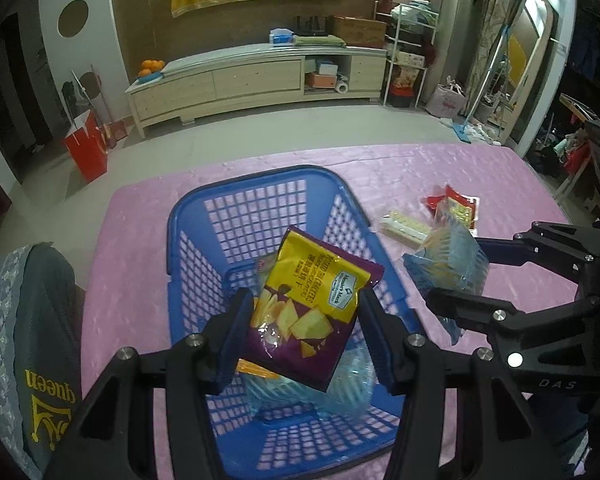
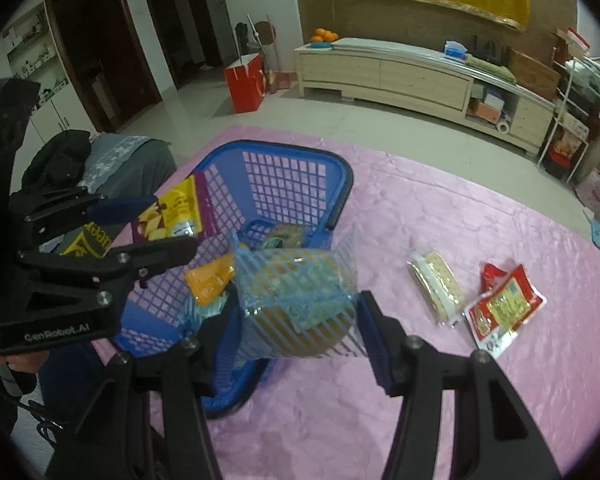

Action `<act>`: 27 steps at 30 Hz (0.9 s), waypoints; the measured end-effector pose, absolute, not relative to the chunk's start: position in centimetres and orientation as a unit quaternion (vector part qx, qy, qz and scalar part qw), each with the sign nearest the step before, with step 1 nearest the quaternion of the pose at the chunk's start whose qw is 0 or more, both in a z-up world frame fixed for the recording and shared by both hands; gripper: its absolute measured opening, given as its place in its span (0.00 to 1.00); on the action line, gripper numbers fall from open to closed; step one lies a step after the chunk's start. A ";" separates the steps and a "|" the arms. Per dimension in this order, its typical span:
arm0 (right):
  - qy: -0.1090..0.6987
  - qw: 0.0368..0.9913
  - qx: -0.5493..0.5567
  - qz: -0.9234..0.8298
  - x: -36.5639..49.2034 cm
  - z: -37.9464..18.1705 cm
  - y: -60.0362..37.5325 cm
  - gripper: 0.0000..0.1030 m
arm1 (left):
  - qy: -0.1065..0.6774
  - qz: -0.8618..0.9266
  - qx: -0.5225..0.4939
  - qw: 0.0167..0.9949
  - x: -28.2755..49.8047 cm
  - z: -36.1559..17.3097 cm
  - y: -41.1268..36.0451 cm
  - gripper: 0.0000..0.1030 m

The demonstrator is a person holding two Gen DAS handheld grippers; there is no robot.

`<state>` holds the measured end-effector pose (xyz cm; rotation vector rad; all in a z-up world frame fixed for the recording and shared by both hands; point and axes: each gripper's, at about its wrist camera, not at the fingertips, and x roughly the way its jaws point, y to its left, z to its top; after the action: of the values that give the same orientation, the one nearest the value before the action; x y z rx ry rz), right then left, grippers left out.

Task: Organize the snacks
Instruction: 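Carry the purple chip bag and blue wafer bag with both grippers over the basket, then open the left gripper to drop the purple chip bag into the basket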

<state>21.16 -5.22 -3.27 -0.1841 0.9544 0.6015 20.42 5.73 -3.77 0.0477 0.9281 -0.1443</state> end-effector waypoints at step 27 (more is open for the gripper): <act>0.465 0.840 -0.080 0.269 23.2 -3.7 -5.5 0.58 | 0.461 -0.044 0.028 0.886 24.4 -7.6 8.3 0.78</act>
<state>23.22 -5.52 -3.66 -0.1682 0.9839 0.5684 24.39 8.28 -7.56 0.0584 0.9578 -0.0906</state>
